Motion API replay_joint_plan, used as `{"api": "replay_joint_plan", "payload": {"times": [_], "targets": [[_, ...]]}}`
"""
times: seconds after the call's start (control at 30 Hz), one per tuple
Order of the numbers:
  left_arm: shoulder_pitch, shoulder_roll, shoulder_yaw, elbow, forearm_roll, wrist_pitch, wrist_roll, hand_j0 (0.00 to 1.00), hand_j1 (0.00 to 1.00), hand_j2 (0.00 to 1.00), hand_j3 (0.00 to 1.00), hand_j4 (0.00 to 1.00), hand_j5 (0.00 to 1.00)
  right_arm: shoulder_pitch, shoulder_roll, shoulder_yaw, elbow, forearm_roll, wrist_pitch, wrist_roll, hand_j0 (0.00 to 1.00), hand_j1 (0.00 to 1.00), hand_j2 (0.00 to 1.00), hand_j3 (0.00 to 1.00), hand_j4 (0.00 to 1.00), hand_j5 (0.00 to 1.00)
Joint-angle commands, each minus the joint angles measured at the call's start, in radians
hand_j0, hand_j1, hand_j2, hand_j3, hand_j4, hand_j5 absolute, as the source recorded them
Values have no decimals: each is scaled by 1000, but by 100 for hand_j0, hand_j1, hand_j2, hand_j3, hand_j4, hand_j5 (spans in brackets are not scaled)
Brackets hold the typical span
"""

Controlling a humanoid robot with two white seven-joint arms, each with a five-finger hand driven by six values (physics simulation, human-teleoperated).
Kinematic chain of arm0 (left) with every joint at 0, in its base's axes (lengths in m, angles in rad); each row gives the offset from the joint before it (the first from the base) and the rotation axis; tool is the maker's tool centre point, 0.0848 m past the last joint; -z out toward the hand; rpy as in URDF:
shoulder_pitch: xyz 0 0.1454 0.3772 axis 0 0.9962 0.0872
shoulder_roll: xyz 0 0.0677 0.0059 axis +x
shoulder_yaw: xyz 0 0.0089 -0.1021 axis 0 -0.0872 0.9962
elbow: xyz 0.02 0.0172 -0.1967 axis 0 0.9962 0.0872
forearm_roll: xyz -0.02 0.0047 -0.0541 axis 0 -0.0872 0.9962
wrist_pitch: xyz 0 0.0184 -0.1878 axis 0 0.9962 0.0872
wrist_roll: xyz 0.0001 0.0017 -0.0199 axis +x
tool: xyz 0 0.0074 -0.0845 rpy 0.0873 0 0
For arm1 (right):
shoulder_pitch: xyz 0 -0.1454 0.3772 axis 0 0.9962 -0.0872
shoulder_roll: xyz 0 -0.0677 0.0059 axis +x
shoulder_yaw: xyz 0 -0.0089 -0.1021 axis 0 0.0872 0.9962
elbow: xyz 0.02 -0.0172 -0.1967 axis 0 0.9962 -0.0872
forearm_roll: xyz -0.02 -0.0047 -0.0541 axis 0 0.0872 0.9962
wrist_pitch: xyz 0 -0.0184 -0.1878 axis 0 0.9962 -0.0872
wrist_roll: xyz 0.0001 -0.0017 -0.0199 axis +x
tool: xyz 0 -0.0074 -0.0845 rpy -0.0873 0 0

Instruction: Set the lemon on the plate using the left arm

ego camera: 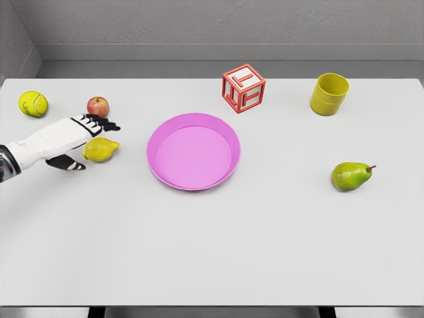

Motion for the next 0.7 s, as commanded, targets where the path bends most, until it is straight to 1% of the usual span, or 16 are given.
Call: {"api": "replay_joint_plan", "payload": {"times": [0.0,0.07,0.17,0.2,0.23,0.43,0.47,0.67], "targets": [[-6,-24,-7,14,5,1,-25,100,100,100,100,100,100,0,0,0,0,0,0,0,100,100,100,100,100,100],[-31,-37,-43,14,5,1,-27,100,100,100,100,100,100,0,0,0,0,0,0,0,100,100,100,100,100,100],[-34,-38,-46,15,5,1,-28,100,100,100,100,100,100,0,0,0,0,0,0,1,100,100,100,100,100,100],[-38,-37,-59,15,5,1,-28,100,100,100,100,100,100,0,0,0,0,0,0,0,100,100,100,100,100,100],[-51,-37,-76,37,5,1,-28,100,100,100,100,100,100,0,0,0,0,0,0,0,100,100,100,100,100,100],[-71,-37,-86,60,5,1,-28,100,100,100,100,100,100,0,0,0,0,0,0,0,100,100,100,100,100,100],[-72,-37,-88,78,5,1,-28,100,100,100,100,100,100,0,0,0,0,0,0,0,100,100,100,100,100,100],[-78,-44,-88,101,-1,1,-28,100,100,100,100,100,100,0,0,0,0,0,0,1,100,100,100,100,100,100]]}}
